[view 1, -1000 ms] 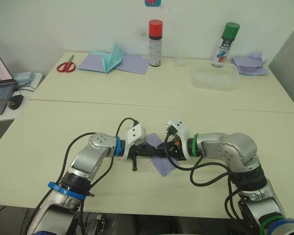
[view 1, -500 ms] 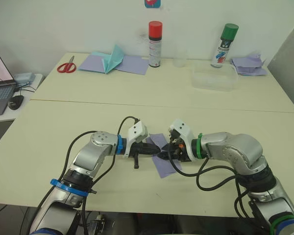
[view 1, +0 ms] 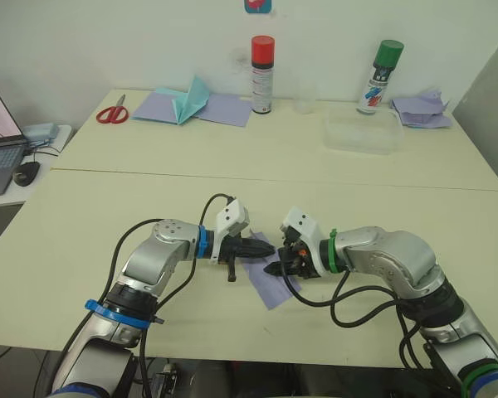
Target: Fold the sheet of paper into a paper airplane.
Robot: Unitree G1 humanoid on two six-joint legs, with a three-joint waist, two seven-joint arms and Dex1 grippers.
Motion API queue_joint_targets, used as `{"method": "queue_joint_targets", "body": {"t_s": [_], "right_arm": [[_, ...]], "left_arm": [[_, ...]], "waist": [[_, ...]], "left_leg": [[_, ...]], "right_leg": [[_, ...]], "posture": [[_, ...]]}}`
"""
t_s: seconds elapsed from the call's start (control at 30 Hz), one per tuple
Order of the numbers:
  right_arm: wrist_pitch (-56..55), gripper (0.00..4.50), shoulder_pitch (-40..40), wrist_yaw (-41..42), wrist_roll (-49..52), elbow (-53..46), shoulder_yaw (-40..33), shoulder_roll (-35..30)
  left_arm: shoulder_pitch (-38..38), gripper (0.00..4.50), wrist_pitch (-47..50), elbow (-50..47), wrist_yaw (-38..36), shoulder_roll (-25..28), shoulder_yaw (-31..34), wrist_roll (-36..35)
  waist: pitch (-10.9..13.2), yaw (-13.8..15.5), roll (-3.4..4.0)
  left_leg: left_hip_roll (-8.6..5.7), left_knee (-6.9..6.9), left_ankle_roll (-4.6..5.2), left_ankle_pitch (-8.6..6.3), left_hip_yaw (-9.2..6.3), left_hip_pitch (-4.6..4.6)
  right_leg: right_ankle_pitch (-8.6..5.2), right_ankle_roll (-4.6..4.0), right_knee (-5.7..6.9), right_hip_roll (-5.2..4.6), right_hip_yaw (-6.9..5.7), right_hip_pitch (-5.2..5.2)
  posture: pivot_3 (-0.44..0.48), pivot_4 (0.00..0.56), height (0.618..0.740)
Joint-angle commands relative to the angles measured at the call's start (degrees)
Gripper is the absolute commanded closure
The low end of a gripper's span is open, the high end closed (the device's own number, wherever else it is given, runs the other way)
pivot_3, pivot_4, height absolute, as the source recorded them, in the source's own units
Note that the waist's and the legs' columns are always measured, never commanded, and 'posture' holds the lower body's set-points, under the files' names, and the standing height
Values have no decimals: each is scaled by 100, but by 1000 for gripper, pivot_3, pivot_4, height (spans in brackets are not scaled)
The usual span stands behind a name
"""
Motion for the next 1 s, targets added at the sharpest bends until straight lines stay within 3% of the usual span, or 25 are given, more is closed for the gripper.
{"method": "queue_joint_targets", "body": {"t_s": [0.03,0.1,0.23,0.43,0.63,0.83,1.0], "right_arm": [[-117,2755,-41,7,-17,10,-194,7],[-88,3191,-34,-4,15,44,-261,25],[19,4473,-28,-51,74,160,-448,82],[472,4473,96,-378,214,344,-1084,383],[2119,4473,341,-1055,520,198,-2688,1249],[2346,4473,779,-2273,1608,235,-3791,1629],[2346,4473,1046,-4159,3269,306,-4732,2312]], "left_arm": [[-53,4500,-121,-175,-87,43,-16,-14],[-57,4500,-138,-167,-99,50,-21,3],[-26,4500,-186,-187,-128,117,-11,46],[296,4500,-296,-336,-162,439,-112,226],[459,4500,-796,-134,244,335,-212,648],[311,4500,-563,-377,263,105,-32,293],[158,4500,-439,-498,366,75,-20,260]], "waist": [[0,0,0],[0,0,0],[0,0,0],[0,-1,0],[0,14,0],[-1,14,0],[0,-2,1]], "left_leg": [[0,0,0,0,0,0],[0,0,0,0,0,0],[0,0,0,0,0,0],[3,-1,-1,0,0,1],[10,0,-1,0,-3,0],[4,0,1,0,-6,-2],[4,-3,0,0,-14,-2]], "right_leg": [[0,0,0,0,0,0],[0,0,0,0,0,0],[0,0,0,0,0,0],[0,0,1,0,5,0],[0,-1,2,-10,7,3],[-1,1,3,-11,9,7],[-1,2,3,-10,9,8]], "posture": [[0,150,740],[0,150,740],[0,150,740],[0,150,740],[0,150,740],[0,150,740],[0,150,740]]}}
